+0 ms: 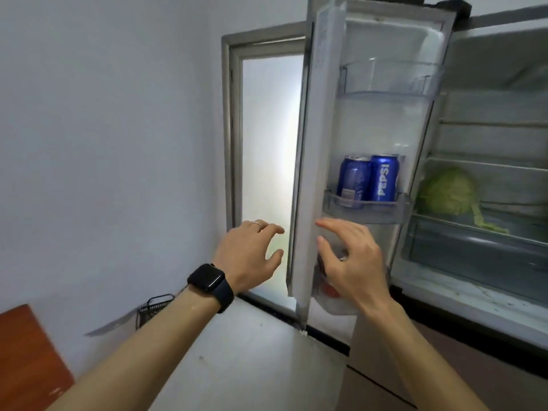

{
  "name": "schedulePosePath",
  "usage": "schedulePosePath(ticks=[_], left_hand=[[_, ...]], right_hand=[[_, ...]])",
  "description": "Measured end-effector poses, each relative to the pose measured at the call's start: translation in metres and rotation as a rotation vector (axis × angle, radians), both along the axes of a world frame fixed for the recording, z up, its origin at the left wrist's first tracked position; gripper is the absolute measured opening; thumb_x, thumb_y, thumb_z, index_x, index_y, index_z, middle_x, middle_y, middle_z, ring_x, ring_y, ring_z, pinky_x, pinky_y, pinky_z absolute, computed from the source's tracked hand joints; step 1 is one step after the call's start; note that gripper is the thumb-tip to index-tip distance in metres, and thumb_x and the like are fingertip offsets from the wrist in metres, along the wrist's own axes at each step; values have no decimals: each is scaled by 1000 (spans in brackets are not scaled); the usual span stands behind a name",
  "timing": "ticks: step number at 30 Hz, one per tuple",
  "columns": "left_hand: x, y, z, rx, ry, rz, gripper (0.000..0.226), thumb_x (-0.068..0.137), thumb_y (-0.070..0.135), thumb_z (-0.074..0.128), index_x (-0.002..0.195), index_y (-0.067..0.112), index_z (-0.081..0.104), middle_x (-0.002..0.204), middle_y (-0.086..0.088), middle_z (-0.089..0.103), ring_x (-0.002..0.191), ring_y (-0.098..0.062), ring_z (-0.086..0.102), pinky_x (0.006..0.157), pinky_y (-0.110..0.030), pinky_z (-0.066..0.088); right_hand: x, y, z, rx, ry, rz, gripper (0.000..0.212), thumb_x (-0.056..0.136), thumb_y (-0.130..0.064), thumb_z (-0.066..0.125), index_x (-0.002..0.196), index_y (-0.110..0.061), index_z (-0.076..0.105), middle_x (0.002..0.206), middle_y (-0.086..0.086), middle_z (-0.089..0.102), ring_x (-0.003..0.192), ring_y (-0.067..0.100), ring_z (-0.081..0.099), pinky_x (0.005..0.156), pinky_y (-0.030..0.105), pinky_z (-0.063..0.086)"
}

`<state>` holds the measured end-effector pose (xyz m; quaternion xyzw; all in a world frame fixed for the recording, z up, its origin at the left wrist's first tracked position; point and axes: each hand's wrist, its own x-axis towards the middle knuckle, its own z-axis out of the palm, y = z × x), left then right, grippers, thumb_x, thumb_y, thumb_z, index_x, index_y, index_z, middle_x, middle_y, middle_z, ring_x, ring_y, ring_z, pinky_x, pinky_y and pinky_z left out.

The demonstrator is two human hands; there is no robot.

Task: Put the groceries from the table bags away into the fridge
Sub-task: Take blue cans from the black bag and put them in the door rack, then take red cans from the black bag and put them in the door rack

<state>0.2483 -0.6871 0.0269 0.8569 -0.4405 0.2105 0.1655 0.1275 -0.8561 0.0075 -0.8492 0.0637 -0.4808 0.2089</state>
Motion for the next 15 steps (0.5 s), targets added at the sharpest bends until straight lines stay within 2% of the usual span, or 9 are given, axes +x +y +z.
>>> schedulePosePath(ticks=[3,6,9,11,13,15], left_hand=[[10,88,-47,50,70,121,42,95,46,50,135,34,54,134,8,59,126,-17,50,103,-34,42],[11,182,-90,62,145,258,38,94,43,53,130,32,60,129,5,63,120,-19,54,101,-35,41],[6,278,-127,75,225,408,40,96,45,51,133,32,58,133,6,60,125,-17,50,104,-33,37],[0,341,-151,85,278,517,42,95,48,46,133,33,58,133,8,59,126,-15,50,105,-33,37],[-10,403,-173,88,326,617,42,94,48,46,131,34,59,133,8,59,126,-15,50,106,-34,39],[-23,461,-192,82,373,710,40,94,45,50,131,34,59,134,9,59,126,-15,50,106,-34,40]], right_hand=[[12,70,-37,82,77,96,27,95,-26,66,121,-31,69,119,-25,60,117,1,50,101,18,35],[29,147,-73,139,187,206,24,94,-26,67,117,-33,71,115,-29,60,118,0,49,100,4,27],[47,229,-110,139,316,323,23,95,-29,66,116,-33,73,116,-27,62,121,2,49,102,7,29],[58,285,-133,113,389,401,23,94,-30,66,116,-32,73,118,-25,63,124,4,47,101,4,24],[65,342,-154,92,457,484,24,93,-31,67,117,-31,73,120,-21,65,126,5,45,103,7,25],[71,396,-174,56,519,568,25,94,-32,66,118,-31,72,122,-20,65,128,6,43,107,18,31]])
